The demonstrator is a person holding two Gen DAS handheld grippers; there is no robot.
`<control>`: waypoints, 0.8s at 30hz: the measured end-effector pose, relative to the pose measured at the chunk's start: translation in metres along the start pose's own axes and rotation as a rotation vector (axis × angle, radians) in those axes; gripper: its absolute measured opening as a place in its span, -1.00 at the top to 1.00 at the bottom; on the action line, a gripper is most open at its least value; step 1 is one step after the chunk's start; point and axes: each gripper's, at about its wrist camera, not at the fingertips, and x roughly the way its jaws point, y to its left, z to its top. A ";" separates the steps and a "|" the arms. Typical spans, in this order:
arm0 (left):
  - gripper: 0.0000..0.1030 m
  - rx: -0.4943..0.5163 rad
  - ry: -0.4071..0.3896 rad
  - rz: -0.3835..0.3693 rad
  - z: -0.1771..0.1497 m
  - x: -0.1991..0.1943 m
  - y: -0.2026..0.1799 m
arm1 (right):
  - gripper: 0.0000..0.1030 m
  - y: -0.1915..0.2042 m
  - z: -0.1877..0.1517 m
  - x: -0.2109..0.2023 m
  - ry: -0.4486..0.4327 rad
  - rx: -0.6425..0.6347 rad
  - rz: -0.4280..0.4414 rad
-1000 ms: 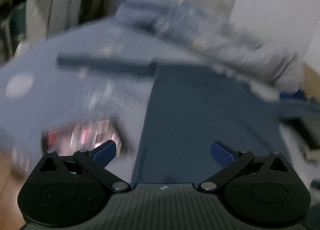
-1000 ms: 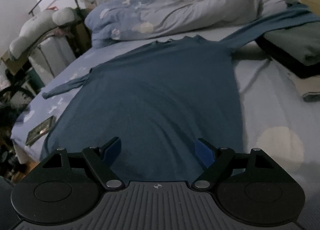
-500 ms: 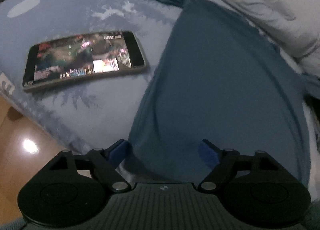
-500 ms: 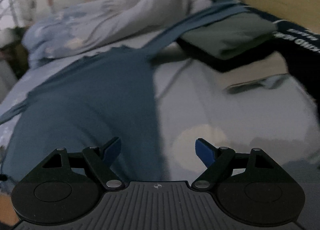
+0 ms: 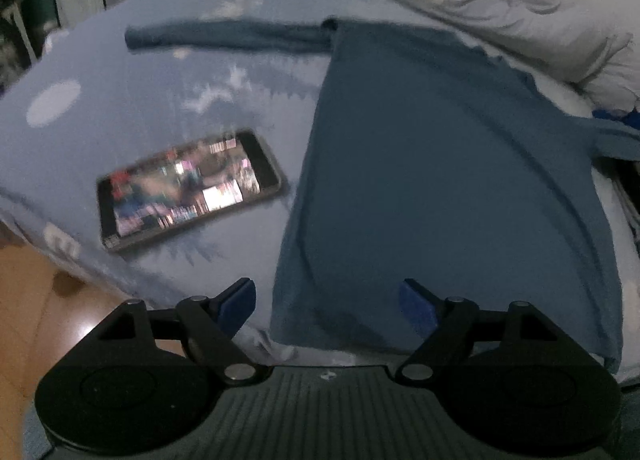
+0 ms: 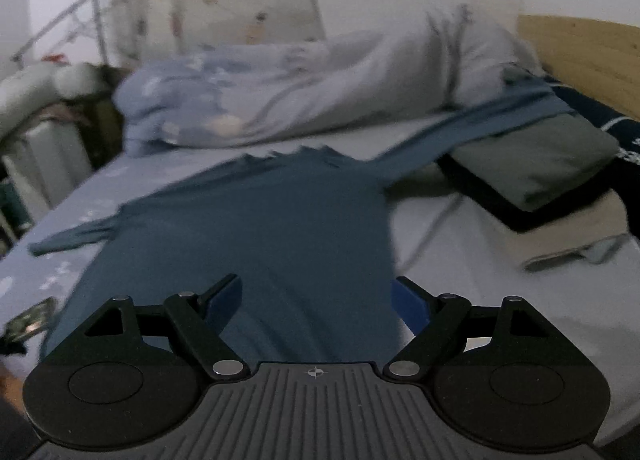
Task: Fold clothes
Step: 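Lower both grippers onto the shirt side edge and close them on it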
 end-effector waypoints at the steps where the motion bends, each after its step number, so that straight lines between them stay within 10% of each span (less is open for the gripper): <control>1: -0.65 0.001 -0.010 0.001 0.002 -0.005 -0.001 | -0.65 -0.001 -0.004 -0.006 -0.001 0.014 0.018; 13: -0.71 -0.044 0.037 0.008 -0.029 0.009 -0.002 | -0.64 -0.106 -0.038 0.002 0.111 0.359 -0.083; 24: -0.54 -0.198 -0.011 -0.049 -0.045 0.026 0.022 | -0.27 -0.070 -0.075 0.049 0.389 0.318 -0.170</control>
